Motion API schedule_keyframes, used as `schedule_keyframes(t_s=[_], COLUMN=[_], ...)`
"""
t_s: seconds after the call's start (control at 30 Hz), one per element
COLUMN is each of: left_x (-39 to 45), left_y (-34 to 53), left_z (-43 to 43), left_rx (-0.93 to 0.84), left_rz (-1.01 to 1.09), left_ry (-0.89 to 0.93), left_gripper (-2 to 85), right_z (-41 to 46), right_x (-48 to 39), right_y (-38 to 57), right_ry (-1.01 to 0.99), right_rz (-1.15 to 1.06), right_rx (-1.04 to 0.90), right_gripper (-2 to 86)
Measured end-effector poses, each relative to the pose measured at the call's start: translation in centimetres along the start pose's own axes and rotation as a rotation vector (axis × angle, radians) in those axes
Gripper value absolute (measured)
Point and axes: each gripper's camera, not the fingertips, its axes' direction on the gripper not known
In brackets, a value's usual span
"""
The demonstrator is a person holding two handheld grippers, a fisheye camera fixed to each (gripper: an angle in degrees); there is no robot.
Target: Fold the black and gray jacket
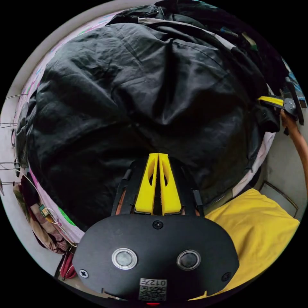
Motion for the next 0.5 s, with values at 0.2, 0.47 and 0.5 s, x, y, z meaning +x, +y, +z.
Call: schedule_keyframes(t_s=[0.2, 0.47, 0.5], left_x=[3.6, 5.4, 5.0], left_y=[0.0, 0.4, 0.7], left_z=[0.8, 1.7, 1.8], left_rx=[-0.019, -0.074, -0.069], left_rz=[-0.009, -0.088, -0.108], left_ry=[-0.034, -0.198, -0.190], left_gripper=[0.4, 0.4, 0.4], right_z=[1.3, 3.8, 3.9], right_x=[3.7, -1.8, -2.3], right_y=[-2.3, -6.1, -6.5], right_ry=[-0.059, 0.022, 0.035], right_rz=[-0.059, -0.246, -0.248], right_rx=[-0.054, -0.091, -0.102], right_gripper=[0.0, 0.3, 0.3])
